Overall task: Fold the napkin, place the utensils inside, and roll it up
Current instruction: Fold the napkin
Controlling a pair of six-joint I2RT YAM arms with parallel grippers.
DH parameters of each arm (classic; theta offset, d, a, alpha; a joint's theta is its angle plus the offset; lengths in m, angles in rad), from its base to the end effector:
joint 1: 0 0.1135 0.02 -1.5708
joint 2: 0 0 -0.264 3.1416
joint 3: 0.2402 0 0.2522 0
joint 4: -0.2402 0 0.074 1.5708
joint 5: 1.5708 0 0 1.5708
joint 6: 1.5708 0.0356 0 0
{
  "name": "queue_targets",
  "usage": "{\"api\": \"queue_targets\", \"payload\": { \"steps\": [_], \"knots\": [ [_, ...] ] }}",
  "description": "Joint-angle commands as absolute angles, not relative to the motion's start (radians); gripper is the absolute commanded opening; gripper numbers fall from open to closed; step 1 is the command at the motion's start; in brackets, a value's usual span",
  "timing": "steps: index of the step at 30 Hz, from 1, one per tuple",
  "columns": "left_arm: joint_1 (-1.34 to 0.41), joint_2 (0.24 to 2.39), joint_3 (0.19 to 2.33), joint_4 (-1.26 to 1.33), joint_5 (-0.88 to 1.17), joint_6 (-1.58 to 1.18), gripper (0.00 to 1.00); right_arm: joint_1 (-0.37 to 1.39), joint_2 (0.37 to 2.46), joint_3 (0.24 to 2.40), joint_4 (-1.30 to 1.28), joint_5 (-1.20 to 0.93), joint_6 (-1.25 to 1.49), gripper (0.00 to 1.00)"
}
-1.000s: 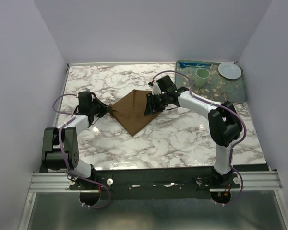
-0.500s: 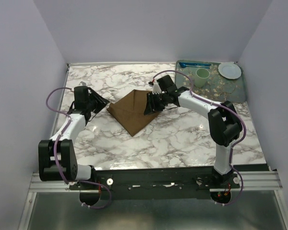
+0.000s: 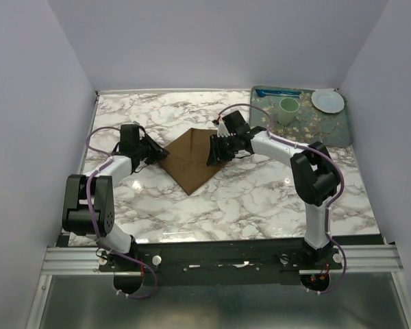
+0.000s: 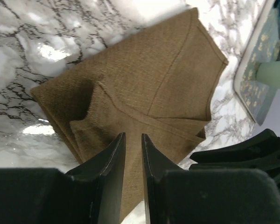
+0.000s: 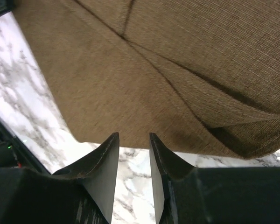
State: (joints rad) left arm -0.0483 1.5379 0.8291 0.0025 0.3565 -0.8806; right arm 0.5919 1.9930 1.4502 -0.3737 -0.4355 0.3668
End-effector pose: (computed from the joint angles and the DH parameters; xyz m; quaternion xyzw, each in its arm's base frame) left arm 0.3170 -0.0278 0.1938 -0.2933 0.8474 -0.3286 0.2965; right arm 0.3515 0.2544 0.1948 -0.1728 0.9110 0.3262 0.1840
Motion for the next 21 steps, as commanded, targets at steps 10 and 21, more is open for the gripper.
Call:
{"api": "queue_targets", "payload": {
  "steps": [10,21],
  "knots": [
    [-0.031,1.574,0.853,-0.051,0.216,-0.838,0.28,0.565,2.037,1.508,-0.388,-0.275,0.236,0.39],
    [-0.031,1.554,0.871,-0.058,0.225,-0.825,0.29,0.506,2.190,1.753,-0.534,-0.354,0.258,0.78]
  ]
}}
